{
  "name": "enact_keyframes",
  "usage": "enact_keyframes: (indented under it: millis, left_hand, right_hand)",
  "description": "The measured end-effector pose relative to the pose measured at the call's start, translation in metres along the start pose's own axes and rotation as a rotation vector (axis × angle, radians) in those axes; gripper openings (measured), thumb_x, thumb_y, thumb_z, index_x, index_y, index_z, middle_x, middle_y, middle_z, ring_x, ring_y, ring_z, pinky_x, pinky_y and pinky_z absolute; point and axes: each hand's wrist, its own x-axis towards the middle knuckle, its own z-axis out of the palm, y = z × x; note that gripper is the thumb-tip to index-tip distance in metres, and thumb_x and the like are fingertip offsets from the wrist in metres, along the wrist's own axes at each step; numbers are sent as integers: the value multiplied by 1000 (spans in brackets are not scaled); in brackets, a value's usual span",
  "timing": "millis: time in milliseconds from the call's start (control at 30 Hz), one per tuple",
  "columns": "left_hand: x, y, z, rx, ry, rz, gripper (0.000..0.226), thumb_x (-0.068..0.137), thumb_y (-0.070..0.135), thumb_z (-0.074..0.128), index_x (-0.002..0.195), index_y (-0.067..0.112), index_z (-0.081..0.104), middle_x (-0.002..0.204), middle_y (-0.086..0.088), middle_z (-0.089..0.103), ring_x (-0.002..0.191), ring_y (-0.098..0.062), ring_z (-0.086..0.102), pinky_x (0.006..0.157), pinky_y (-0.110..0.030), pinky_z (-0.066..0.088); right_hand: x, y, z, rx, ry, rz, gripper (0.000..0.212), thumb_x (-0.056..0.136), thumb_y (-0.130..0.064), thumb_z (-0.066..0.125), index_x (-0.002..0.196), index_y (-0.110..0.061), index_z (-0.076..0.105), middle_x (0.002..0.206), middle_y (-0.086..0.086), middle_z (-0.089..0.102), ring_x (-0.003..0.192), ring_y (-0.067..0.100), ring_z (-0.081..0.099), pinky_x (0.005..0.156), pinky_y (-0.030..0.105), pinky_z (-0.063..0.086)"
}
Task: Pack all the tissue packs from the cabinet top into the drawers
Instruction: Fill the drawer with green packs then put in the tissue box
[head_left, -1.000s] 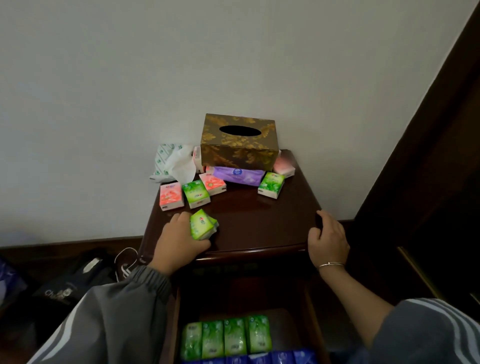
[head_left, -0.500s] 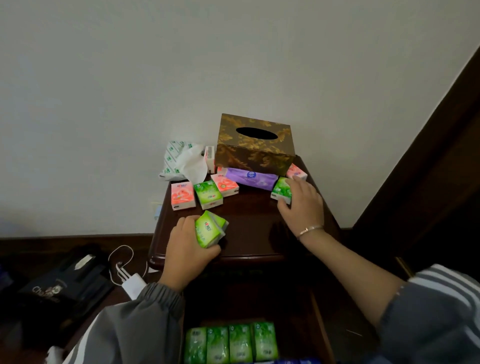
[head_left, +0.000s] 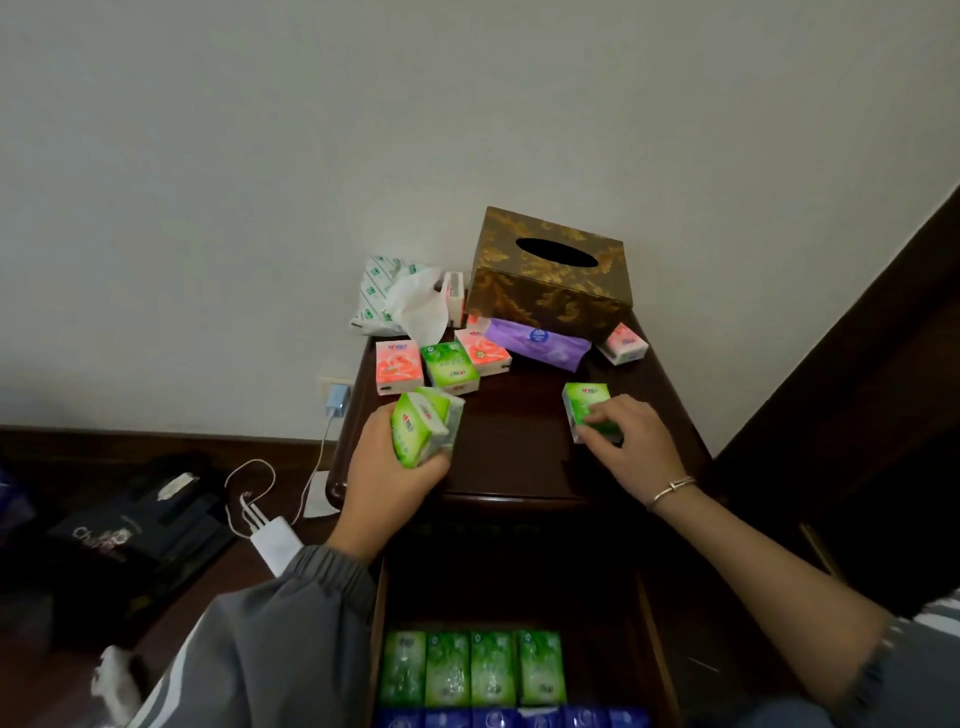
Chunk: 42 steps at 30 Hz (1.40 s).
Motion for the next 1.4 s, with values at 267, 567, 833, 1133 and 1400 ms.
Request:
enact_keyframes:
  millis: [267, 567, 833, 1133, 1400]
  left_hand:
    - [-2, 0, -9, 24, 257, -26, 42, 66, 21, 77, 101, 24, 53, 90, 8, 51, 81, 2, 55, 60, -1, 38]
    - [7, -14, -14, 163, 205, -54, 50, 62, 29, 75, 106, 21, 52, 96, 1, 52, 84, -11, 51, 60, -14, 31]
    - [2, -13, -18, 139, 177, -8, 51, 62, 28, 76, 104, 33, 45, 88, 19, 45, 77, 2, 45, 62, -7, 32]
    - [2, -15, -19, 144, 195, 5, 52, 63, 26, 77, 106, 29, 49, 86, 20, 41, 75, 5, 41, 64, 1, 33]
    - [2, -18, -21, 169, 160, 5, 59, 63, 33, 75, 116, 22, 50, 98, 6, 47, 86, -5, 45, 62, -9, 29]
  right_hand:
    - [15, -20, 6, 12, -12, 507, 61, 69, -41, 79, 114, -13, 47, 123, 13, 46, 113, 34, 48, 90, 37, 42]
    - [17, -89, 13, 172, -5, 211, 54, 72, -34, 73, 119, -22, 51, 114, 4, 62, 102, 25, 58, 77, 30, 44]
    - [83, -142, 68, -78, -186, 49, 54, 84, -30, 57, 135, -19, 42, 134, 16, 48, 122, 35, 45, 100, 41, 40]
    - [91, -148, 80, -331, -161, 20, 55, 81, -37, 63, 127, -18, 41, 124, 18, 52, 115, 39, 50, 91, 43, 42]
    - [66, -133, 54, -356, -232, -106, 57, 79, -38, 64, 127, -21, 38, 130, 10, 52, 117, 33, 52, 89, 42, 44]
